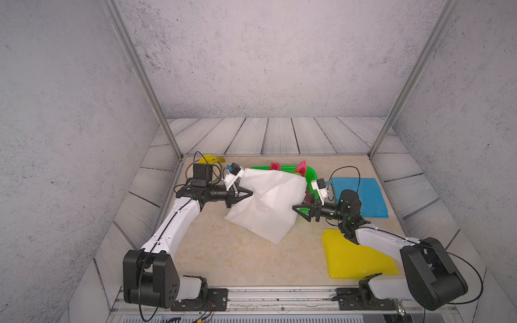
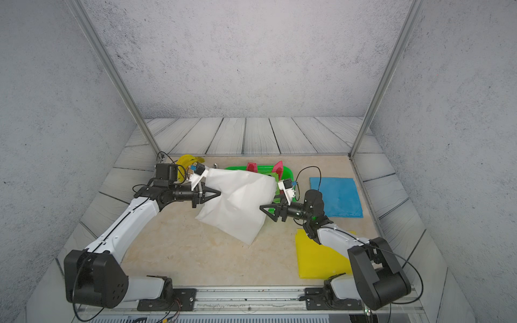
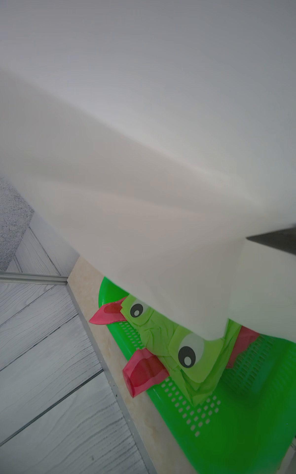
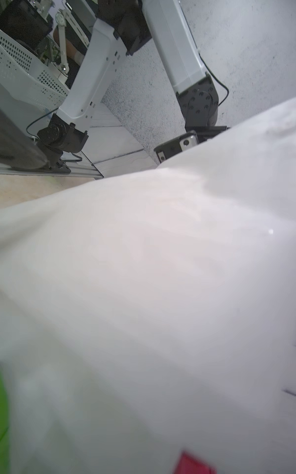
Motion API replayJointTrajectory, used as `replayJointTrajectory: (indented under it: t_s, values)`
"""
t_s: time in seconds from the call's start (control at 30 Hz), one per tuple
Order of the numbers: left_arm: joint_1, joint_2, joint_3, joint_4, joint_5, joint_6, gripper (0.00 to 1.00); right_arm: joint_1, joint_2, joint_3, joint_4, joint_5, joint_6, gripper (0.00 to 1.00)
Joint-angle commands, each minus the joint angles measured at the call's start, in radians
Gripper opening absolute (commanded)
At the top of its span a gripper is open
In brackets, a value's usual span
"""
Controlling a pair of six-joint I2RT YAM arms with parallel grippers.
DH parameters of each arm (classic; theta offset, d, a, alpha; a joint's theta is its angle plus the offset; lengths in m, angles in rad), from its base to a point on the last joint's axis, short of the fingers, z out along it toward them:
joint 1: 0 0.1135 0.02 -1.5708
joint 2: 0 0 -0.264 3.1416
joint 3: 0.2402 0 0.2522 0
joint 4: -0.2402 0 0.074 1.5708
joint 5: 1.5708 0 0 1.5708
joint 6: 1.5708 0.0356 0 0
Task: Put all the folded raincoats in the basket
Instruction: Pick up the raincoat from the center of the board.
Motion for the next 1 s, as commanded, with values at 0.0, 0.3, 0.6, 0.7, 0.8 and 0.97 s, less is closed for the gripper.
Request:
replayJointTrajectory:
  t_s: [0.0,0.3,0.6,0.7,0.8,0.97]
  values:
    - [0.026,-0.010,-0.011,-0.005,-0.014,-0.015,0.00,0.010,-0.022,0.023,-0.034,-0.075,-0.077,0.83]
    - [0.093,-0.029,-0.048,-0.104,0.015,0.027,0.07,0.092,0.033,0.073,-0.102,0.013,-0.185,0.40]
    - [0.226,-0.079,-0.117,-0.200,0.041,0.092,0.75,0.120,0.139,0.135,-0.070,0.079,-0.186,0.11]
    - [0.257,-0.078,-0.132,-0.206,0.028,0.123,0.88,0.131,0.158,0.167,-0.130,0.046,-0.246,0.08]
    - [0.289,-0.078,-0.127,-0.261,0.071,0.224,0.97,0.160,0.145,0.196,-0.224,0.044,-0.371,0.06]
    - [0.345,-0.090,-0.080,-0.435,0.106,0.473,1.00,0.209,0.095,0.198,-0.277,0.047,-0.560,0.03]
